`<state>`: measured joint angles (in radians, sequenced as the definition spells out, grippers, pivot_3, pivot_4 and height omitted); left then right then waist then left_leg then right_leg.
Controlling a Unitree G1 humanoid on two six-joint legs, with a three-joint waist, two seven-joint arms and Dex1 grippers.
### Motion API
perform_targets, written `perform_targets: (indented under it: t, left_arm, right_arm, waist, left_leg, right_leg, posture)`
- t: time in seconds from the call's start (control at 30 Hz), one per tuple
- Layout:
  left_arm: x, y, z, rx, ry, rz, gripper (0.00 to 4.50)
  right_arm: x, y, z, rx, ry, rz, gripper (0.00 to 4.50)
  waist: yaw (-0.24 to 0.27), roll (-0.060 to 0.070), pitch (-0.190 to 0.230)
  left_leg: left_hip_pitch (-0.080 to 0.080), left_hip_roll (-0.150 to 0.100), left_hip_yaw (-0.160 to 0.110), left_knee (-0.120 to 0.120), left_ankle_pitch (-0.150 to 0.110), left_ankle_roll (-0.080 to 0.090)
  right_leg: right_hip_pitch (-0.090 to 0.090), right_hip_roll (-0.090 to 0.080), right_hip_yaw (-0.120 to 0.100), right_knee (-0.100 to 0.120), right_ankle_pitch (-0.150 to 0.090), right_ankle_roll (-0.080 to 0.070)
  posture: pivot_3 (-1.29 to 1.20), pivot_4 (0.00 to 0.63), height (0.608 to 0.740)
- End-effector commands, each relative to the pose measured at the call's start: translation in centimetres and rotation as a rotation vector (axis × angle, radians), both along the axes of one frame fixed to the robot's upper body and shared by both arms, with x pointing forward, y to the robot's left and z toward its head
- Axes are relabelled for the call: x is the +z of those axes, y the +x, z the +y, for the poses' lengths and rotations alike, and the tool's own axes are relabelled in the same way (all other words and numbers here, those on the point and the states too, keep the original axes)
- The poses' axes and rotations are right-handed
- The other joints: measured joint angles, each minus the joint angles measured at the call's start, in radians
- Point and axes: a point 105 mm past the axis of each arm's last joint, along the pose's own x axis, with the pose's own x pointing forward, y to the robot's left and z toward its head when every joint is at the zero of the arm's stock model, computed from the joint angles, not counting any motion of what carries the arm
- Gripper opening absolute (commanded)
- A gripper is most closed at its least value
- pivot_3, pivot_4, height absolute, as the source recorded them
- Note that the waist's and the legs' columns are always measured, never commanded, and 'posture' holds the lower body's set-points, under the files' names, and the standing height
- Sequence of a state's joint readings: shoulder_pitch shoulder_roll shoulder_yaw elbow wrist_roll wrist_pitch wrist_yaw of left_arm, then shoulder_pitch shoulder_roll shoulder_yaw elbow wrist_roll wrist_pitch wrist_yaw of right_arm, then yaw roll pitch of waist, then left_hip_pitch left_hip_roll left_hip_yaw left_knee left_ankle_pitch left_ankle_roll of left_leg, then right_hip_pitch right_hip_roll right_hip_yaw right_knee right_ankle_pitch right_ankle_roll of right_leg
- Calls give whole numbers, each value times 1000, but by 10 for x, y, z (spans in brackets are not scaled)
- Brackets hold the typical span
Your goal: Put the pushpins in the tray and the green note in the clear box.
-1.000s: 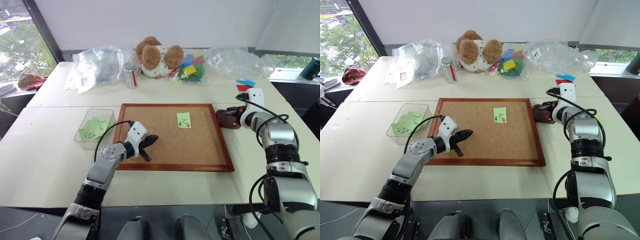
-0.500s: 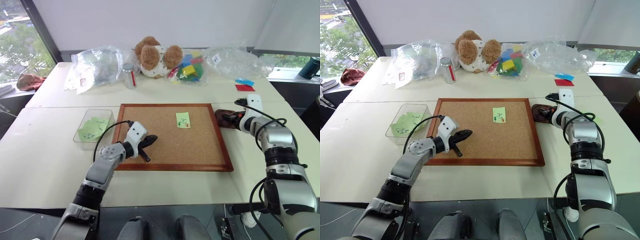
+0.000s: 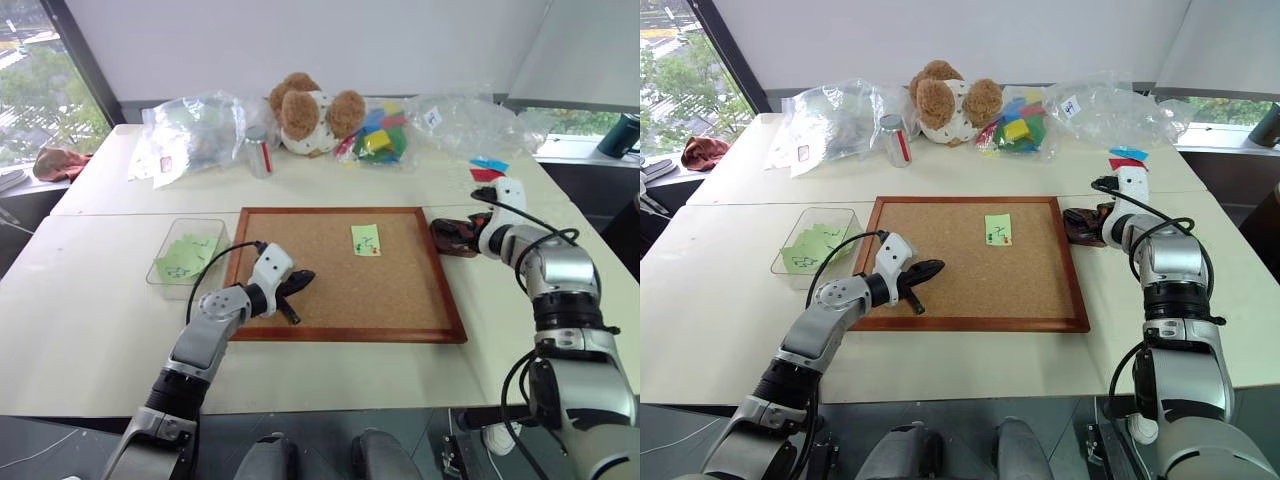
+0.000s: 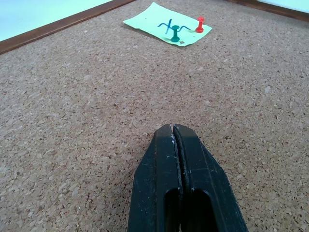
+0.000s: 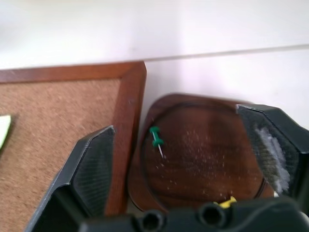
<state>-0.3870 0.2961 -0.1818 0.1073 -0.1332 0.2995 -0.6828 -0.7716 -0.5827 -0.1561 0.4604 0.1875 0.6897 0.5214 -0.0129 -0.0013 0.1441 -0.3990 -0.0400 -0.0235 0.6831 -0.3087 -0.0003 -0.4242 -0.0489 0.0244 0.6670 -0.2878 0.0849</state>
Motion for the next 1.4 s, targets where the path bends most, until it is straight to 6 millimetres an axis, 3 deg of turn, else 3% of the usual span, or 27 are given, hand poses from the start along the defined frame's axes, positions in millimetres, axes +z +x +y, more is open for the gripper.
perform_targets:
  t: [0.03,0.17,0.37,0.43,0.5,0.73,0.83,0.9,1.23,1.37,1.4]
  left_arm:
    - [-19,-7,-1,-16,35,70,0]
    - [-19,-7,0,-12,32,69,0]
    - [-18,-5,1,-7,32,66,0]
    - [-17,-6,1,-5,31,65,0]
    - [-17,-6,2,-4,31,65,0]
    - [-17,-5,2,-2,31,63,0]
    - [-17,-6,2,1,30,63,0]
    - [-17,-7,2,1,30,64,0]
    - [-18,-7,2,6,30,63,0]
    - [-18,-7,1,6,29,62,0]
    - [-18,-7,1,6,28,62,0]
  right_arm:
    - [30,-12,43,222,-27,-89,4365]
    - [22,-30,83,388,-59,-75,4365]
    - [5,-37,109,430,-40,-42,4365]
    - [-2,-38,114,440,-50,-31,3861]
    - [-9,-38,117,446,-63,-19,3158]
    - [-24,-30,120,439,-84,-6,3158]
    - [-26,-27,119,434,-80,-5,2319]
    - [-27,-25,118,426,-88,-5,1363]
    - [-28,-21,115,422,-90,-3,1363]
    - [-27,-21,116,424,-80,-9,95]
    - [-26,-21,116,424,-82,-10,95]
  waist:
    - [-1,0,0]
    - [1,0,0]
    - [1,0,0]
    - [1,0,0]
    - [1,0,0]
    - [0,0,0]
    - [0,0,0]
    - [0,0,0]
    - [0,0,0]
    - [0,0,0]
    - [0,0,0]
  left_leg:
    - [0,0,0,0,0,0]
    - [0,0,0,0,-1,1]
    - [0,0,0,0,-1,1]
    - [0,0,0,0,-1,1]
    - [0,0,0,0,0,0]
    - [0,0,0,0,0,0]
    - [0,0,0,0,1,-1]
    - [0,0,0,0,1,-1]
    - [0,0,0,0,1,-1]
    - [0,0,0,0,1,-1]
    - [0,0,0,0,1,-1]
  right_leg:
    - [0,0,0,0,0,0]
    - [0,0,0,0,0,0]
    - [0,0,0,0,0,0]
    - [0,0,0,-1,0,0]
    - [0,0,0,-1,0,0]
    - [0,0,0,-1,0,0]
    - [0,0,0,-1,0,0]
    - [0,0,0,-1,0,0]
    - [0,0,0,-1,0,0]
    - [0,0,0,-1,0,0]
    - [0,0,0,-1,0,0]
  posture:
    - [0,150,740]
    - [0,150,740]
    - [0,150,740]
    - [0,150,740]
    - [0,150,740]
    - [0,150,740]
    - [0,150,740]
    - [0,150,740]
    - [0,150,740]
    - [0,150,740]
    - [0,150,740]
